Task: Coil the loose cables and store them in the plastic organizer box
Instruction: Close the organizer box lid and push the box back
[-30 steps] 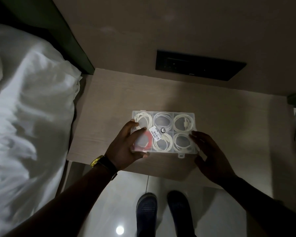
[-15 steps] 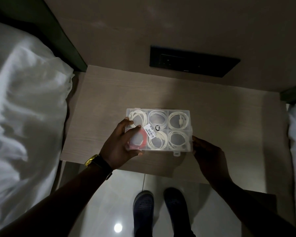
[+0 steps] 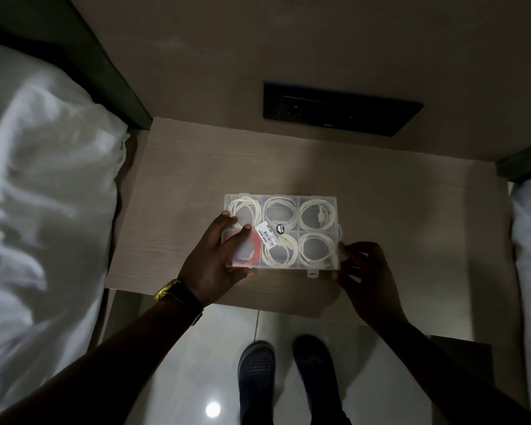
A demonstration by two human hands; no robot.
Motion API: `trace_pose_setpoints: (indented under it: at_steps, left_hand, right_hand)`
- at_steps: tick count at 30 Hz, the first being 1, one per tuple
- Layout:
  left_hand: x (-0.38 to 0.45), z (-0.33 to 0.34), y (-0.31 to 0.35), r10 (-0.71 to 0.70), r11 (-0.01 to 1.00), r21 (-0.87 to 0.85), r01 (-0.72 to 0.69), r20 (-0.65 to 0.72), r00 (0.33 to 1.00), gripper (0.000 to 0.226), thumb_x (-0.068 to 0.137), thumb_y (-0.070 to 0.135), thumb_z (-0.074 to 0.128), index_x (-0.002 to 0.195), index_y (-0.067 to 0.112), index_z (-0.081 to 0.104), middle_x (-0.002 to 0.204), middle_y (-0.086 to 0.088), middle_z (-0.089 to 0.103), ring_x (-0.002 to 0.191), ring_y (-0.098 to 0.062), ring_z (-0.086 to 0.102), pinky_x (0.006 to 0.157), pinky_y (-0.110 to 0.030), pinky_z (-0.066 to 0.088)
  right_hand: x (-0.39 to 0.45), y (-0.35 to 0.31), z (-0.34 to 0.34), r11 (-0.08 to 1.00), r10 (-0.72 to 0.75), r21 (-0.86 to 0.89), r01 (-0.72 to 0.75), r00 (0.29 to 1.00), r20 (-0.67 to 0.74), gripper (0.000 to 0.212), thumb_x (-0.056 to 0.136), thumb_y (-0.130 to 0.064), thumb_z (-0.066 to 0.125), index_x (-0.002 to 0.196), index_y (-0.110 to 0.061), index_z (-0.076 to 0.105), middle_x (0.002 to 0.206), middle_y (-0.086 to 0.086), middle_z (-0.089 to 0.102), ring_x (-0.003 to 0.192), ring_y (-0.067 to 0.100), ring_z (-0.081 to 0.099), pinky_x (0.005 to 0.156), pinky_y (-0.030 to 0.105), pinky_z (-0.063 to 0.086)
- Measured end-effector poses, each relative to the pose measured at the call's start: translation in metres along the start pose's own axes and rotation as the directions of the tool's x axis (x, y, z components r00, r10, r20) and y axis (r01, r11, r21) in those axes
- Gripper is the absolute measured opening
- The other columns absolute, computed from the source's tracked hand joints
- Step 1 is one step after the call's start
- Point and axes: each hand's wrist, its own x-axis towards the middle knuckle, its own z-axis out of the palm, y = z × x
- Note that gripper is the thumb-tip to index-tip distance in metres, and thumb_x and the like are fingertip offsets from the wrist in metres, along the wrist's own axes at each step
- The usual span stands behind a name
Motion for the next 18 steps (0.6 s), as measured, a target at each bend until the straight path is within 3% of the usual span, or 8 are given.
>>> trace_pose_setpoints:
  at_steps: [2, 6, 8, 12, 18]
  left_hand:
    - [0.000, 0.002, -0.002, 0.016, 0.999, 0.045, -0.016, 0.001, 1.000, 0.084, 0.067, 0.044, 0.081, 0.140, 0.025, 0.043, 0.149, -0.014, 0.036, 0.145, -0.025, 0.026, 0.107, -0.044, 0.044]
    - [0.000, 0.008, -0.003, 0.023, 0.987, 0.160, -0.023, 0.004, 1.000, 0.082, 0.075, 0.059, 0.069, 0.143, 0.024, 0.039, 0.150, -0.013, 0.038, 0.147, -0.024, 0.022, 0.107, -0.044, 0.044]
    - [0.000, 0.011, -0.003, 0.038, 0.977, 0.210, -0.040, 0.011, 0.999, 0.082, 0.079, 0.062, 0.064, 0.145, 0.021, 0.037, 0.150, -0.016, 0.038, 0.147, -0.026, 0.020, 0.107, -0.045, 0.044]
    - [0.001, 0.010, -0.004, 0.079, 0.948, 0.305, -0.093, 0.058, 0.995, 0.082, 0.083, 0.064, 0.054, 0.147, 0.016, 0.033, 0.147, -0.020, 0.041, 0.146, -0.031, 0.021, 0.106, -0.043, 0.045]
    - [0.013, 0.006, -0.001, 0.149, 0.847, 0.486, -0.215, 0.171, 0.974, 0.085, 0.076, 0.058, 0.062, 0.138, 0.003, 0.039, 0.129, -0.029, 0.055, 0.130, -0.047, 0.038, 0.092, -0.052, 0.053]
  right_hand:
    - [0.004, -0.001, -0.001, 0.978, -0.092, -0.185, 0.094, 0.996, 0.015, 0.054, 0.080, -0.010, 0.076, 0.130, -0.017, 0.058, 0.115, 0.000, 0.053, 0.085, 0.016, 0.066, 0.077, 0.040, 0.060]
    - [0.012, -0.006, 0.001, 0.896, -0.215, -0.377, 0.236, 0.972, 0.095, 0.074, 0.078, -0.035, 0.076, 0.142, -0.022, 0.041, 0.133, 0.002, 0.043, 0.096, 0.010, 0.060, 0.076, 0.025, 0.052]
    - [0.015, -0.005, 0.003, 0.810, -0.272, -0.500, 0.308, 0.951, 0.145, 0.078, 0.072, -0.042, 0.078, 0.138, -0.019, 0.045, 0.132, 0.009, 0.043, 0.104, 0.021, 0.058, 0.075, 0.030, 0.055]
    - [0.029, -0.016, 0.005, 0.727, -0.281, -0.606, 0.323, 0.945, 0.167, 0.062, 0.070, -0.041, 0.078, 0.119, -0.014, 0.051, 0.114, 0.013, 0.052, 0.102, 0.035, 0.054, 0.063, 0.042, 0.057]
    - [0.040, -0.028, 0.001, 0.526, -0.268, -0.722, 0.450, 0.893, 0.361, 0.057, 0.071, -0.044, 0.075, 0.108, -0.008, 0.052, 0.113, 0.018, 0.057, 0.090, 0.038, 0.057, 0.053, 0.040, 0.052]
